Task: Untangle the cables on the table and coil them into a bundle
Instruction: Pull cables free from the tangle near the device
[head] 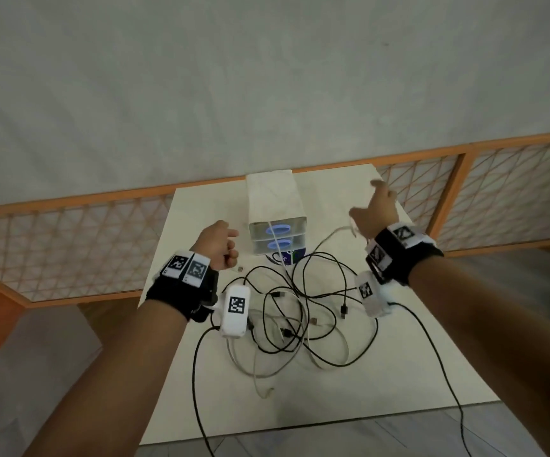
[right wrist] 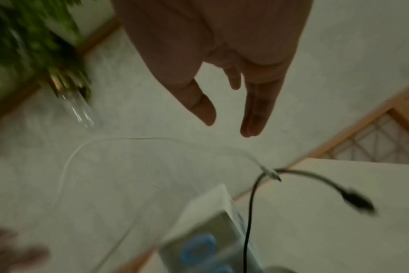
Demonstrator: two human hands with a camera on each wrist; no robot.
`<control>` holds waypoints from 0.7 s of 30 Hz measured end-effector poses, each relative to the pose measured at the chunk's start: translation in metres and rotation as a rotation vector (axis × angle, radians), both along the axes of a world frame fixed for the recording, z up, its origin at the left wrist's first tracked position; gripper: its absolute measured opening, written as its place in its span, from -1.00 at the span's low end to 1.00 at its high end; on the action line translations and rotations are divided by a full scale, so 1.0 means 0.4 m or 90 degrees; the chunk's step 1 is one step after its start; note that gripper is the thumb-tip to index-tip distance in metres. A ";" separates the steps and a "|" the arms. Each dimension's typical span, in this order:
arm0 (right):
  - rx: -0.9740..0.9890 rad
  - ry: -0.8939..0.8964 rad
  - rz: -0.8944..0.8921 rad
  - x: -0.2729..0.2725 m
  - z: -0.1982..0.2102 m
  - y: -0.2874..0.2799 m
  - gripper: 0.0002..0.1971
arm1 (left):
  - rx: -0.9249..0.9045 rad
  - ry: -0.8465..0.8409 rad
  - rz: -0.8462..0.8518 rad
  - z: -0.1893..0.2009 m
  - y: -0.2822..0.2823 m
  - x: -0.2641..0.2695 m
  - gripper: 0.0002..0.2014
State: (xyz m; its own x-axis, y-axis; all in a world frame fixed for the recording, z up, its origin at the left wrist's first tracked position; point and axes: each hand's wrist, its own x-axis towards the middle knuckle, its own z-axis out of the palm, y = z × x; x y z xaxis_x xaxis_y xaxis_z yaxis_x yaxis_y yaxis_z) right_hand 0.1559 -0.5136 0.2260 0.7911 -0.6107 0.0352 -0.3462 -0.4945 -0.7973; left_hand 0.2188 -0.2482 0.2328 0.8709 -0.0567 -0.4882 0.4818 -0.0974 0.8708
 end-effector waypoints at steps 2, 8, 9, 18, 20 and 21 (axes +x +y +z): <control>-0.098 0.146 0.066 -0.040 -0.103 0.014 -0.59 | -0.091 -0.012 0.023 -0.006 0.010 -0.003 -0.75; -0.165 0.570 0.314 -0.214 -0.394 0.111 -0.47 | -0.267 -0.094 0.039 0.016 0.034 0.006 -0.78; -0.152 0.572 0.297 -0.228 -0.408 0.122 -0.53 | -0.261 -0.103 0.017 0.020 0.040 0.005 -0.80; 0.310 0.008 -0.006 -0.146 -0.240 0.100 -0.88 | -0.074 -0.147 -0.049 -0.048 0.038 -0.040 -0.83; 0.261 -0.083 0.056 -0.136 -0.159 0.129 -0.88 | -0.054 -0.149 -0.061 -0.064 0.034 -0.046 -0.80; 0.253 -0.114 0.105 -0.134 -0.114 0.150 -0.88 | -0.055 -0.153 -0.070 -0.068 0.032 -0.048 -0.79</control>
State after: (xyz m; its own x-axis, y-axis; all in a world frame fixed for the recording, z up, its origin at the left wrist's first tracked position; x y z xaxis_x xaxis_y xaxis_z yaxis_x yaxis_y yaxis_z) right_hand 0.1024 -0.4538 0.1803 0.8819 -0.4704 -0.0313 -0.1286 -0.1761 -0.9759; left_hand 0.1997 -0.2354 0.2057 0.9476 -0.1894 -0.2573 0.2508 -0.0581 0.9663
